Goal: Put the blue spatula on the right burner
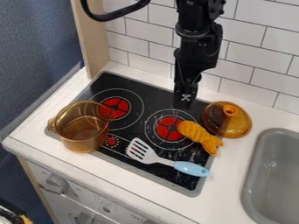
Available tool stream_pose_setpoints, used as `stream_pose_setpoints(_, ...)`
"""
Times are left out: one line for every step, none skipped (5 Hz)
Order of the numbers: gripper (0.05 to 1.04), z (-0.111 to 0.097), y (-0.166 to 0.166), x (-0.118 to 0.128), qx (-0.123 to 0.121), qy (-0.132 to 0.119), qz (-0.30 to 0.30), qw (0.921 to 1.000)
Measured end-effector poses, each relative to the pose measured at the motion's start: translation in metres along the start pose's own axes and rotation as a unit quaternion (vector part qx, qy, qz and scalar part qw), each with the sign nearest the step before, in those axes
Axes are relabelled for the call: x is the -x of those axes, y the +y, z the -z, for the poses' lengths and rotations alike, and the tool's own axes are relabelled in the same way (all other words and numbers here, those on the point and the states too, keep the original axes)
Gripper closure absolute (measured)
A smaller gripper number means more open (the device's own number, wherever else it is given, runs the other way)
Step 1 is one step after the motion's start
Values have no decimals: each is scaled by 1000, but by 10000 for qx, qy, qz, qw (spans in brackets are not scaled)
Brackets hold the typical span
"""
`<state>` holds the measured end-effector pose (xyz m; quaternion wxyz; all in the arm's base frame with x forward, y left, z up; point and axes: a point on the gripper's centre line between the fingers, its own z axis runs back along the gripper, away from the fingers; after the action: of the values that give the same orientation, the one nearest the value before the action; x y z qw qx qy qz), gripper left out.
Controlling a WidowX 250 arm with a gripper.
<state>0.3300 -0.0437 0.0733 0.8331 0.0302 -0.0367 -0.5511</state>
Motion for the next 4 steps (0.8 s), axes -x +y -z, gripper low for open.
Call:
stream_pose_setpoints(83,9,-3,1,121,81,-23,9999)
stream_pose_setpoints(83,8,-11,6,222,258,-202,9992)
stream_pose_setpoints(83,-5,-22,4,194,220,-358,9989)
stream_pose_setpoints(83,-9,-40,8,257,95,-487,9984)
